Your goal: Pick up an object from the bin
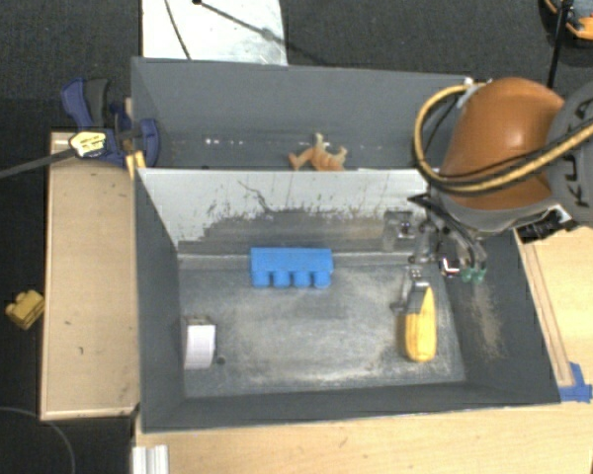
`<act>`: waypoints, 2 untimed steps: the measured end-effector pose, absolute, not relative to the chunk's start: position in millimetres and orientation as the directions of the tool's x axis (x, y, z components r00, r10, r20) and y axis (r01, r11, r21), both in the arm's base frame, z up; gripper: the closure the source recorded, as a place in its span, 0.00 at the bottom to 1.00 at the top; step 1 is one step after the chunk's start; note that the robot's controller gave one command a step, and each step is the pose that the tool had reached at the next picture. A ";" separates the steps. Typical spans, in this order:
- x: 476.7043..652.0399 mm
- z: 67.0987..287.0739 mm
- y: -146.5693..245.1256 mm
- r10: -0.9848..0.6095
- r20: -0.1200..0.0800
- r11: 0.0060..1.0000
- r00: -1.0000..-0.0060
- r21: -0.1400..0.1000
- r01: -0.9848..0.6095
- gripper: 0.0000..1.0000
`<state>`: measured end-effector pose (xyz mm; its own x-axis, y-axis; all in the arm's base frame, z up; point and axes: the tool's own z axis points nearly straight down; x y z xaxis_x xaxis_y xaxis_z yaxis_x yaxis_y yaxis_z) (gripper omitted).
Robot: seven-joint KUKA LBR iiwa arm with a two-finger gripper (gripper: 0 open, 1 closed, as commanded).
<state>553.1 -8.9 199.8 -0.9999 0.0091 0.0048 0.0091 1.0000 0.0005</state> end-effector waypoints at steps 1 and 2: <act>554.5 204.6 -8.9 0.009 -0.003 1.000 -1.000 0.000 0.009 0.00; 550.4 174.0 -51.4 -0.279 -0.007 0.960 -0.960 0.000 -0.279 0.00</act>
Offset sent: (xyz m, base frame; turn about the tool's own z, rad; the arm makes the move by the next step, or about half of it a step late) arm -0.0134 -0.1210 -0.0774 -0.6939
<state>550.4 -51.4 174.0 -0.9604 -0.2787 -0.0070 -0.2787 0.9604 -0.0003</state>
